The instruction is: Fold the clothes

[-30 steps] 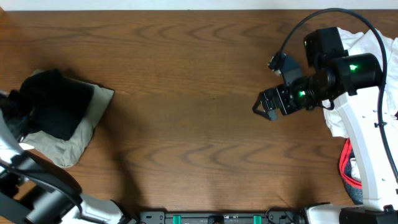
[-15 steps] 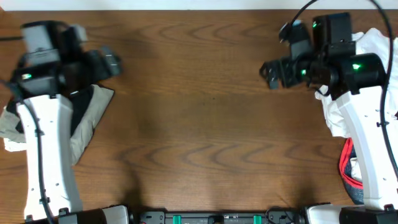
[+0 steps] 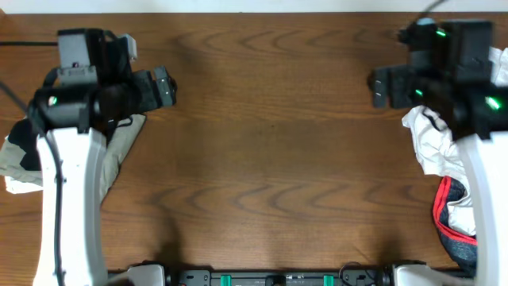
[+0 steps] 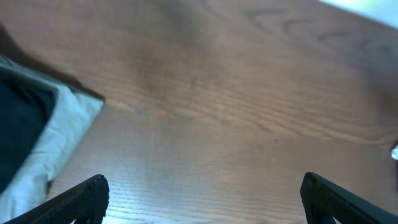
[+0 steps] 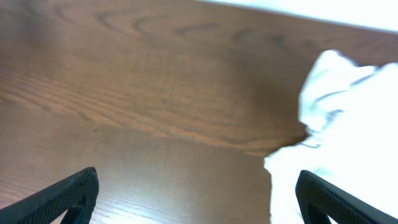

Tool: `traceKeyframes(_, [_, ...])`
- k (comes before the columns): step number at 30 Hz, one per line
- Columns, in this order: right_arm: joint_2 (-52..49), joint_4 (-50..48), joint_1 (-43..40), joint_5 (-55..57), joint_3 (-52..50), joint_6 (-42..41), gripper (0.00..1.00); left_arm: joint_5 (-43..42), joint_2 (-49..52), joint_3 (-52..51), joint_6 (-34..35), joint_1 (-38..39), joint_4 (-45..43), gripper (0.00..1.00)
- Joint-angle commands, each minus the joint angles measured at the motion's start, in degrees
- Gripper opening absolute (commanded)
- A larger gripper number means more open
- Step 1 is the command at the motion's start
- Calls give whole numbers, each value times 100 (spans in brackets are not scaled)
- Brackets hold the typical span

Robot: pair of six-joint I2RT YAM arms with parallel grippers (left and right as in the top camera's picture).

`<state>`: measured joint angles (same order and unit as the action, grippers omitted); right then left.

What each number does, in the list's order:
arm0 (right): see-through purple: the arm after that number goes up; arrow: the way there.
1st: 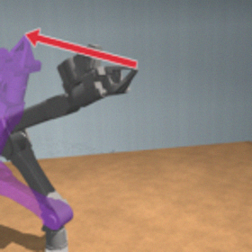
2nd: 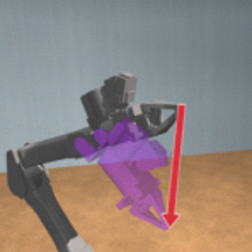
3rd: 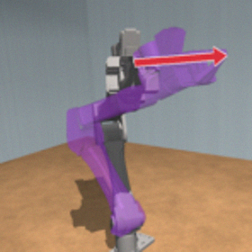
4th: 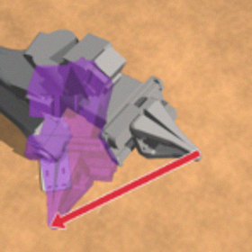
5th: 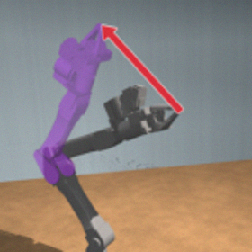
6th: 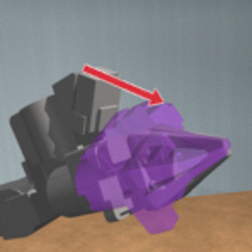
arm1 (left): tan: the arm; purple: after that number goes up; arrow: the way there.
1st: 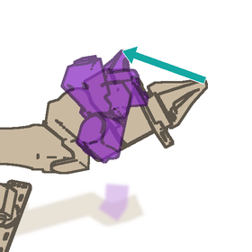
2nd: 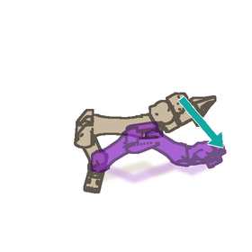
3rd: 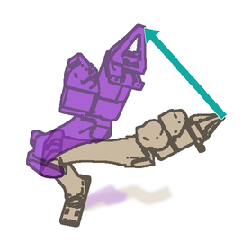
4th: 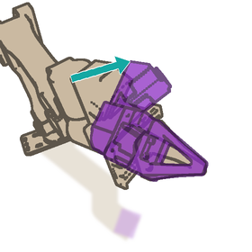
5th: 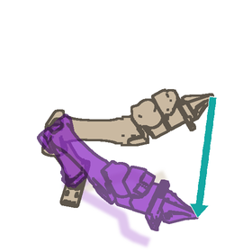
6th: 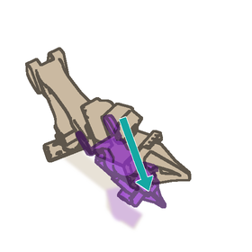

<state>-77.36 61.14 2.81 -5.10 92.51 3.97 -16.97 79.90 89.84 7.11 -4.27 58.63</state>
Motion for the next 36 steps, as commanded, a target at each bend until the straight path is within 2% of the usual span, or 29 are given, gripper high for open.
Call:
traceKeyframes(1, [1032, 155, -13, 39, -39, -4, 99, 31, -938, -94, -199, 13, 28, 98])
traceKeyframes(5, [2247, 52, 24, 28, -634, -9, 99, 188, -2026, -608, -199, 13, 13, 98])
traceKeyframes(12, [4673, 42, 24, 85, -2441, -136, 99, 221, -4395, -2236, -199, 13, -63, 98])
traceKeyframes(16, [5416, 332, 24, 66, -2949, -138, 99, 221, -5084, -2555, -197, 13, 50, 98])
traceKeyframes(22, [5729, 1578, 24, 61, -3034, -138, 99, 221, -5392, -2555, -197, 13, 612, 98])
traceKeyframes(36, [5722, 1519, 24, 66, -3036, -129, 99, 221, -5381, -2555, -197, 13, 866, 98])
